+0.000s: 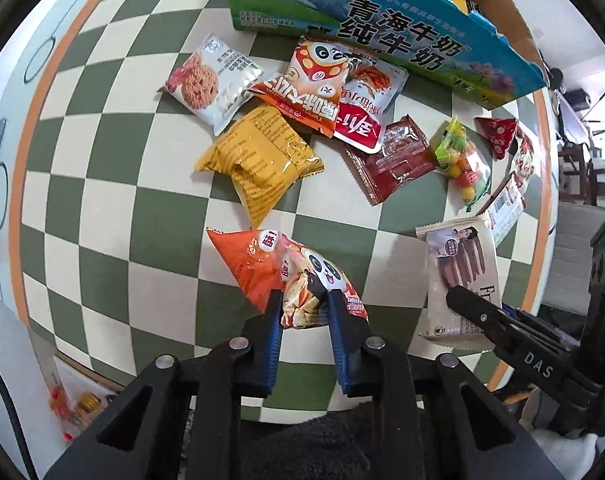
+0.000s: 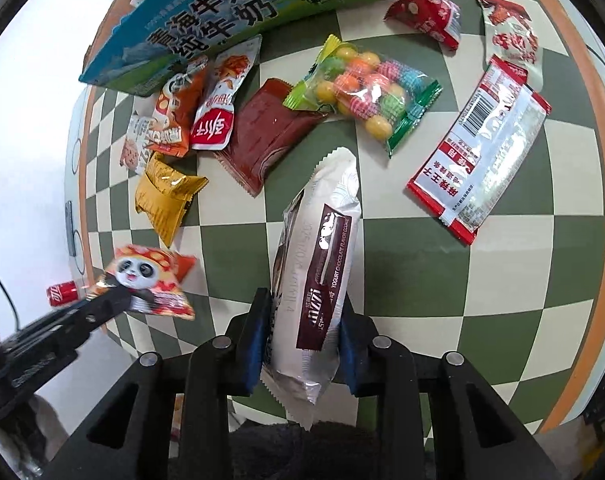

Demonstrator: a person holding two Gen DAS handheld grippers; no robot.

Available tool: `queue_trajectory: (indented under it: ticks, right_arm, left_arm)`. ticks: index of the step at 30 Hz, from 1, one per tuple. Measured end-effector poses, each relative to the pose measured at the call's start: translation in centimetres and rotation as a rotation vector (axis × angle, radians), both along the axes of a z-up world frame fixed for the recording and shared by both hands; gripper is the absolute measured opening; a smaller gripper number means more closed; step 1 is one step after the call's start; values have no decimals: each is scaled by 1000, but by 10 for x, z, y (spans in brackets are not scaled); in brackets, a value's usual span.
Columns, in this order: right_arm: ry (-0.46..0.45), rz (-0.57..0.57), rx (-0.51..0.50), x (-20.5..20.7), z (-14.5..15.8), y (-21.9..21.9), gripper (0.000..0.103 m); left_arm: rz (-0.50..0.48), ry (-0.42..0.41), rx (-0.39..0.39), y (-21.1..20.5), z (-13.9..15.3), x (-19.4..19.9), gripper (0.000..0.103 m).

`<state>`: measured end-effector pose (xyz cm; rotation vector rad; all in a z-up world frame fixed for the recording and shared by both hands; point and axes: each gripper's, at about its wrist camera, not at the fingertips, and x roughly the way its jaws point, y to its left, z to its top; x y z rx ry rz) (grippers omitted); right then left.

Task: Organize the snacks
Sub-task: 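Lift the Franzzi pack with the right tool while the left tool lifts the orange bag, then carry both packs into the cardboard box and open both tools to release them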

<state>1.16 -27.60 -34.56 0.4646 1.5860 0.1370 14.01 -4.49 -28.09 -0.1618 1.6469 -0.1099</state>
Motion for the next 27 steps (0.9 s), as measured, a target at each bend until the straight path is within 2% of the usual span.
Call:
queue_trajectory:
  ticks: [7,13,18,21,24,27]
  right_arm:
    - [-50,-18,46,-3,28,-3,33]
    - [-133,-28,113,11,77,-4,33]
    - [-231,-38,167,38,128,-5,33]
    - [-299,-32,176,63,159,-6,33]
    - [-351,-27,152,98,177,-6,33]
    - [-366,-28,125,134,180,-4,33]
  left_arm:
    - [0,-59,-56,3,36,8,16]
    - [-9,-149,-137,-2,93,30,15]
    - [-23,-264,-194,-10,152,79,15]
    - [-45,-344,-174,-19,179,115,15]
    - [-56,-382,-147,-26,190,155,15]
    - [-61,-381,-109,-32,182,200,15]
